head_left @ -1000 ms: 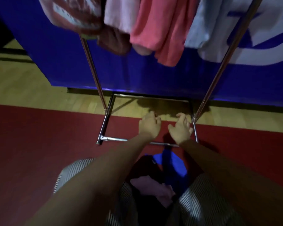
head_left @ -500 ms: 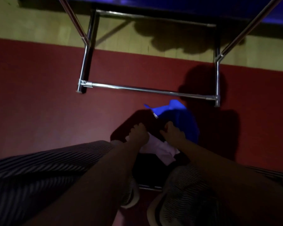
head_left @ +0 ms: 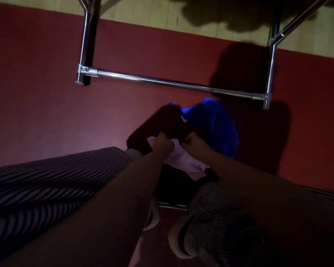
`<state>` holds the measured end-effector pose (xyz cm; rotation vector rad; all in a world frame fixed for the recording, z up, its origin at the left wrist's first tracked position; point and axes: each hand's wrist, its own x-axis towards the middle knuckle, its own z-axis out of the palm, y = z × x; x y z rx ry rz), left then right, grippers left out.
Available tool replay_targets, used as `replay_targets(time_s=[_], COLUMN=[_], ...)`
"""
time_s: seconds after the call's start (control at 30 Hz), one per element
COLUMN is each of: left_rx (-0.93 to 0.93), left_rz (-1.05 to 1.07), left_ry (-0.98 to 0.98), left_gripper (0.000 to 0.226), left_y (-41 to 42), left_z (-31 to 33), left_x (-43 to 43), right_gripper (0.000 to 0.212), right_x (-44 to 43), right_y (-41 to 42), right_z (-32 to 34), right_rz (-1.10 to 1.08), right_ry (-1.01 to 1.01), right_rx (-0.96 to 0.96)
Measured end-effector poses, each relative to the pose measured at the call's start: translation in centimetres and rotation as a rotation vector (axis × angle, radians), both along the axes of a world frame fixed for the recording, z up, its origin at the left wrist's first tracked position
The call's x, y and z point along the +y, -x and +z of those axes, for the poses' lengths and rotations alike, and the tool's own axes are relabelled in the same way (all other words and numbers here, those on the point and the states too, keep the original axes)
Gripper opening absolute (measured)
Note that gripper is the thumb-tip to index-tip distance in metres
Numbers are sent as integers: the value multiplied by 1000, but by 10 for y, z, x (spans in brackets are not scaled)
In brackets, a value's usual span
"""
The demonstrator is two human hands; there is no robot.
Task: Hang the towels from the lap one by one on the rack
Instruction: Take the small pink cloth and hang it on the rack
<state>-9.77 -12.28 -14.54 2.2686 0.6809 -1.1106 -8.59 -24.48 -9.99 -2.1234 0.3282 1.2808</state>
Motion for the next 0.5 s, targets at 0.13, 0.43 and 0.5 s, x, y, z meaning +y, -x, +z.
replay_targets(time_s=[0.13, 0.43, 0.5], left_rx=[-53, -178, -128], left_rz=[107, 112, -51], left_ry=[69, 617, 739], left_gripper=[38, 13, 14], left_y=[-5, -33, -47], left_z=[-2, 46, 79], left_x=[1, 19, 32], right_gripper=[31, 71, 74], right_x=[7, 2, -7], right_y=[-5, -25, -38], right_z=[-2, 28, 49], right_rz=[56, 192, 332], right_ry=[-15, -240, -295], right_rx=[-43, -252, -319])
